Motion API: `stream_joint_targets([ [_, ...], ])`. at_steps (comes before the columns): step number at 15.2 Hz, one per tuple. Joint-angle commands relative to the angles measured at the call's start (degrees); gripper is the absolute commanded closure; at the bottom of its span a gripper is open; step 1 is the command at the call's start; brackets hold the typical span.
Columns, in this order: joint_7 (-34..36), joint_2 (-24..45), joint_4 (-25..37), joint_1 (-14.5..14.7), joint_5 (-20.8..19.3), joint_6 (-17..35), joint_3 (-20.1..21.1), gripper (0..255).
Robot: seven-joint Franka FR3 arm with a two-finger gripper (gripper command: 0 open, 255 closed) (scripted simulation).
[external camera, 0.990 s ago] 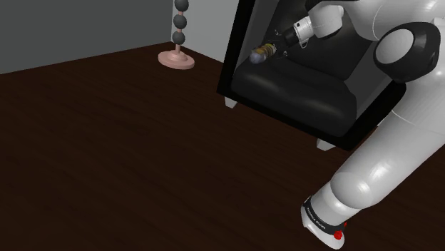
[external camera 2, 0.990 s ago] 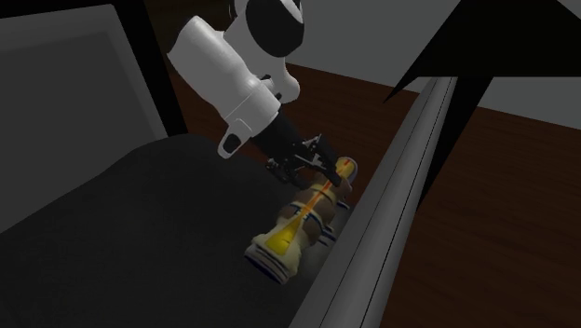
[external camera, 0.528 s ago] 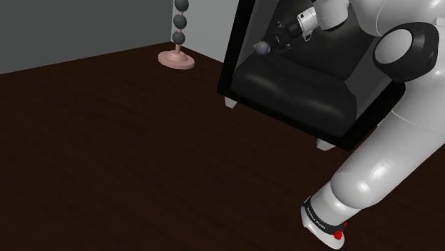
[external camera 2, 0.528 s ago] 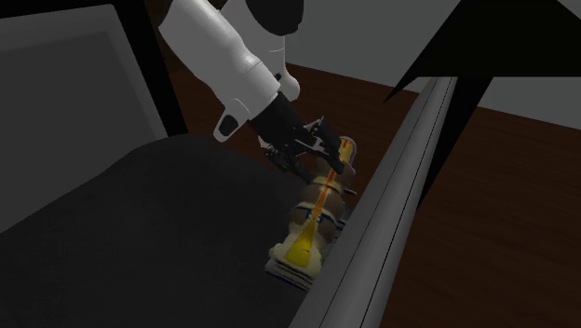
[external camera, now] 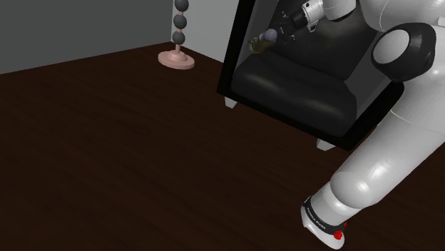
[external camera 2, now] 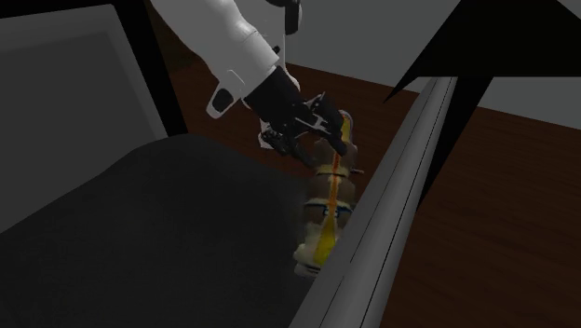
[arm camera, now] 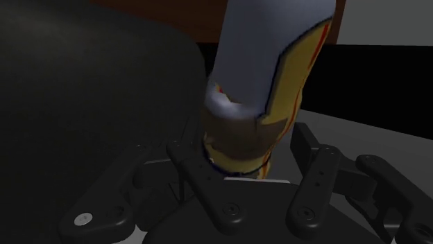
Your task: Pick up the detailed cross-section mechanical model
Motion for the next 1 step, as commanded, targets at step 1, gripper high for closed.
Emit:
stream_joint_targets([
  [1, 0.3, 0.1, 0.6, 0.0, 0.0, -0.4, 0.0, 255],
])
